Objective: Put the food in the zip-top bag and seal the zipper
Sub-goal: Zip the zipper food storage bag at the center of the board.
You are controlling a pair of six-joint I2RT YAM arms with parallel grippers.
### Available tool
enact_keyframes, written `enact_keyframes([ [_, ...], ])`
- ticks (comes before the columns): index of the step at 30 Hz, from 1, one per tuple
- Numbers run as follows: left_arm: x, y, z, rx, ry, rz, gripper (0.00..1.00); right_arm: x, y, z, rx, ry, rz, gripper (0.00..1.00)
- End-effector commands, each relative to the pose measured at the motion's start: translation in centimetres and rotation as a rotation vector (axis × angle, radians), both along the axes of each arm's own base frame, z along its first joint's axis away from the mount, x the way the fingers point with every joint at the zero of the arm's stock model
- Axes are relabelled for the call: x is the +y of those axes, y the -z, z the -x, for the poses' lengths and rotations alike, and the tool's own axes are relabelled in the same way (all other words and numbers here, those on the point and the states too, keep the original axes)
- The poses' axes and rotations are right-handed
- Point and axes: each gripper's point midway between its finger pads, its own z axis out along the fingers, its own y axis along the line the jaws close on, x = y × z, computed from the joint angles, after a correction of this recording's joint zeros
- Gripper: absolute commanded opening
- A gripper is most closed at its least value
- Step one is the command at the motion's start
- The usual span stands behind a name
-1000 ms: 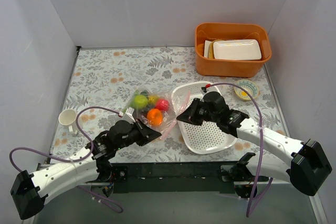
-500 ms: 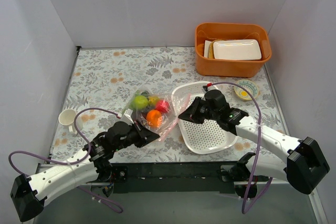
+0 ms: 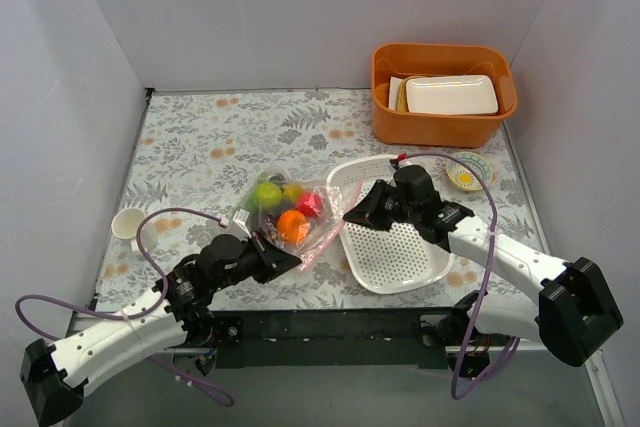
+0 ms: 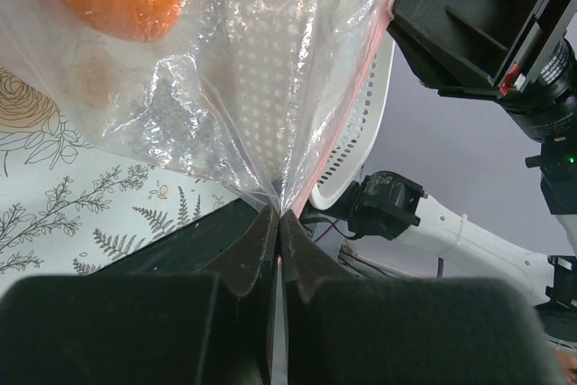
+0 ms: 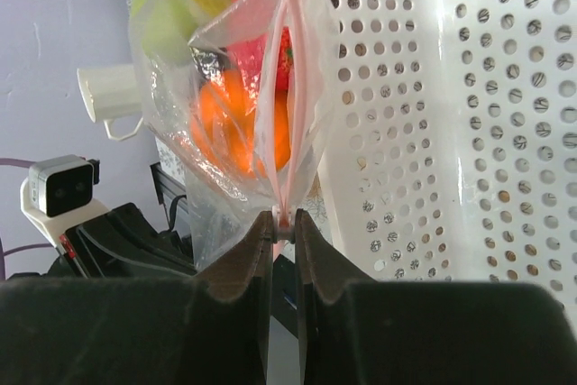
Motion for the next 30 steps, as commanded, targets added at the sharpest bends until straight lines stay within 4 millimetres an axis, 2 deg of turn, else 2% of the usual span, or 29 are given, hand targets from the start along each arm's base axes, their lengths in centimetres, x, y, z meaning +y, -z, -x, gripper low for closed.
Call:
enact_keyframes([
  [1,0.1,0.2,0.5,0.195,-0.091,0.095,0.0,-0.5,-2.1,-2.9,-0.1,0.039,-0.008,0.13],
  [11,0.5,0.3,0.5,0.2,-0.109,0.1,0.0,-1.9,-2.5,-4.9,-0.119,0.067,0.005,0.12],
  [30,0.5,1.0,0.6,0.218,-0.116,0.093,0.0,-4.3,-2.2,-7.2,-0.128,0.114,0.035,0.11],
])
